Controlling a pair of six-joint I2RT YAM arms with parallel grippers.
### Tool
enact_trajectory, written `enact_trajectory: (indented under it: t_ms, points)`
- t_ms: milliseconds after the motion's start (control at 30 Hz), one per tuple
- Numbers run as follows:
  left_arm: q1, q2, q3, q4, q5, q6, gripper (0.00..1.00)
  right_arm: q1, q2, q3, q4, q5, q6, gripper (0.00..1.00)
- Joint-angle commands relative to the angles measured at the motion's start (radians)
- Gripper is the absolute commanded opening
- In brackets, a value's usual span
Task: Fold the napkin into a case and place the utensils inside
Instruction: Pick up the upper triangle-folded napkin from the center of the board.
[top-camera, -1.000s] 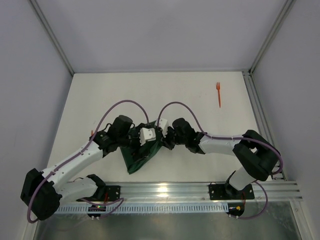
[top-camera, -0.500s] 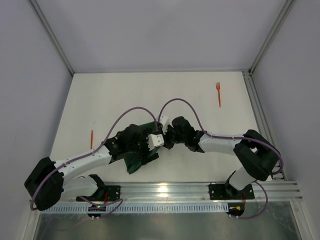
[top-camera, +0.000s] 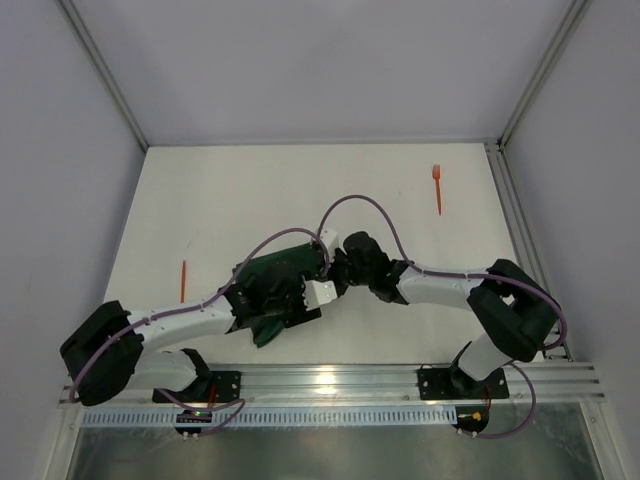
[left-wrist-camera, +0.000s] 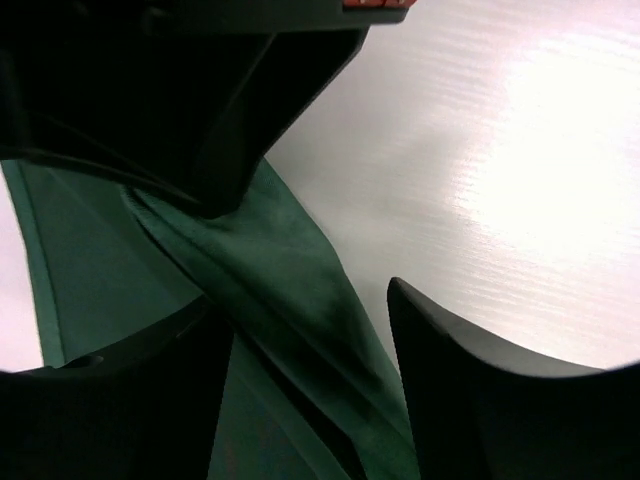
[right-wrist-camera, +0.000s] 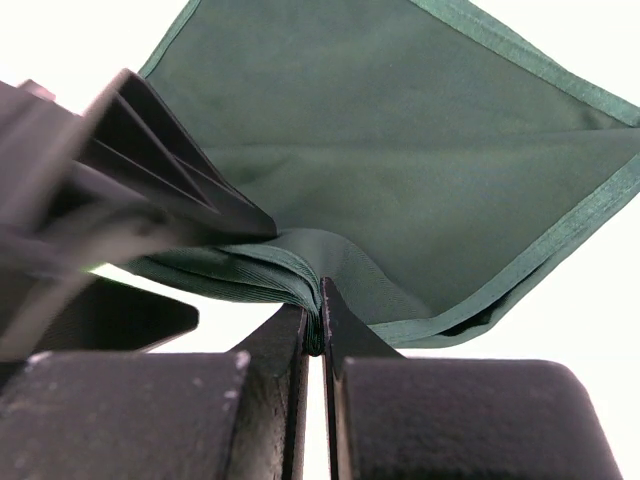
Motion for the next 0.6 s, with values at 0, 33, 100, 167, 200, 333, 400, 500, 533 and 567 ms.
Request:
enact_trajectory:
  t_ms: [0,33,100,167,200,333,400,500,533,567]
  points:
    - [-0.005,0.053,0.061,-0.027,-0.032,0.022,0.62,-0.002,-0.029,0.039,0.016,-0.008,0.020,0.04]
    - [-0.005,0.058,0.064,-0.027,-0.047,0.019,0.60,-0.003,-0.036,0.037,0.016,-0.008,0.020,0.04]
    - [-0.005,0.059,0.066,-0.032,-0.069,0.020,0.53,-0.002,-0.046,0.026,0.021,-0.004,0.021,0.04]
    - [-0.005,0.047,0.056,-0.044,-0.116,0.022,0.48,-0.002,-0.066,0.017,0.021,0.001,0.020,0.04]
    - [-0.005,0.039,0.047,-0.053,-0.124,0.023,0.48,-0.002,-0.072,0.014,0.015,0.001,0.014,0.04]
    - [-0.005,-0.046,0.037,-0.125,-0.147,0.028,0.43,-0.002,-0.082,0.012,-0.008,0.004,-0.002,0.04]
    - [-0.005,-0.094,0.021,-0.163,-0.143,0.054,0.40,-0.002,-0.086,0.009,-0.012,0.007,-0.003,0.04]
    - [-0.005,-0.103,-0.002,-0.220,-0.126,0.097,0.37,-0.002,-0.088,0.003,-0.010,0.008,-0.005,0.04]
    - [-0.005,-0.099,-0.003,-0.231,-0.129,0.108,0.36,-0.002,-0.089,0.002,-0.008,0.008,-0.003,0.04]
    - [-0.004,-0.093,-0.002,-0.240,-0.138,0.118,0.34,-0.002,-0.091,-0.001,-0.007,0.008,-0.003,0.04]
